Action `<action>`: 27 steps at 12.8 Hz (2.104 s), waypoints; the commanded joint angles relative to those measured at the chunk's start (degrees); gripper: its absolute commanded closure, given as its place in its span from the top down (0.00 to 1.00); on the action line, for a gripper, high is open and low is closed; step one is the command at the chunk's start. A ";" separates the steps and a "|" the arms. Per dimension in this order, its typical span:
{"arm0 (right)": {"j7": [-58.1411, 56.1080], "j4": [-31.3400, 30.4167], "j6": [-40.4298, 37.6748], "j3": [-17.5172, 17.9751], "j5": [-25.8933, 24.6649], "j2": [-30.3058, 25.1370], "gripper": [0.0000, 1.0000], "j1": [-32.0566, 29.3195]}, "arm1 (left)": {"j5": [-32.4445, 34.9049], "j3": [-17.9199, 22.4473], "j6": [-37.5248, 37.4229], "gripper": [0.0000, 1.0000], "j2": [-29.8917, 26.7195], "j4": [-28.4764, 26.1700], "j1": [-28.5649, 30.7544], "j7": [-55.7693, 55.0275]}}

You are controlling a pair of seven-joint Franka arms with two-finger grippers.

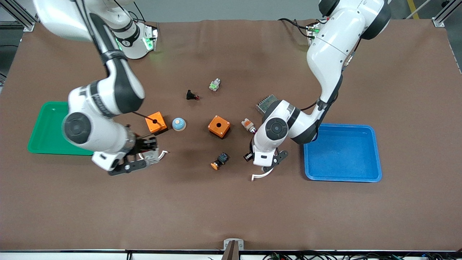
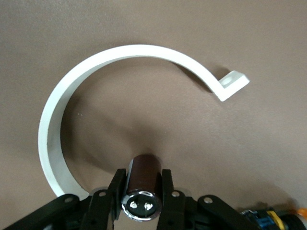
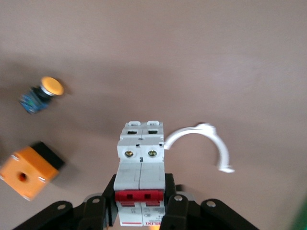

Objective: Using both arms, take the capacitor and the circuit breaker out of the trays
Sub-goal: 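Place the capacitor by the white arc while the right gripper carries the breaker, then set the breaker down with the right gripper while the left gripper withdraws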

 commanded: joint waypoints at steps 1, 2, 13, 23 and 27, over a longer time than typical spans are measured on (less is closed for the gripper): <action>10.85 0.42 4.03 -0.69 0.15 2.36 0.12 5.01 | 1.07 0.75 0.13 1.00 0.28 1.59 -0.61 -1.52; 13.67 0.42 5.97 -0.69 0.06 3.67 0.12 5.81 | 0.99 0.75 0.13 1.00 -0.34 1.68 -0.43 -1.87; 16.69 4.20 11.88 -0.86 -0.20 14.76 0.12 5.91 | 1.69 1.63 -26.38 1.00 -26.78 1.24 15.28 24.62; 16.87 3.85 11.53 -0.86 -0.55 17.13 1.00 7.05 | 0.90 1.37 -49.07 1.00 -41.81 1.15 29.80 63.95; 17.13 4.55 7.94 -0.86 -0.20 14.42 1.00 7.05 | 0.90 1.37 -52.16 1.00 -47.26 -1.12 29.89 63.78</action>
